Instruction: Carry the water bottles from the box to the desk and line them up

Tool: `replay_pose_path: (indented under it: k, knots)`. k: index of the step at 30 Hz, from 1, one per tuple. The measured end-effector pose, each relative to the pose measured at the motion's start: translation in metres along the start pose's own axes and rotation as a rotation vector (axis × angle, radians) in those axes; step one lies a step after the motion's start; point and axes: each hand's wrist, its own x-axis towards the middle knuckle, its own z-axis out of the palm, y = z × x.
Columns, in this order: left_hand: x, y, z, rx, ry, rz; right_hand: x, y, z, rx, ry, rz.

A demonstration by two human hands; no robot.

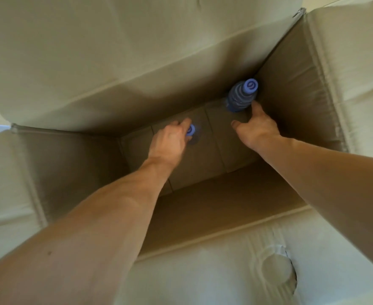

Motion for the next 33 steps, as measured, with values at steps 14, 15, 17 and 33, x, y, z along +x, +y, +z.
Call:
replay_pose_path:
  k: [14,15,17,33]
  knots:
    - [-0.006,-0.025,0.04,-0.39,0.052,-0.24,0.058,-0.011,0.019,0.54,0.201,-0.043]
    - [-0.005,-0.026,0.043,-0.407,0.052,-0.246,0.062,-0.011,0.022,0.601,0.21,-0.032]
    - [-0.002,-0.028,0.048,-0.421,0.053,-0.255,0.07,-0.01,0.029,0.639,0.259,-0.006]
    - [0.006,-0.031,0.055,-0.487,0.06,-0.318,0.036,0.025,0.044,-0.029,0.17,-0.257]
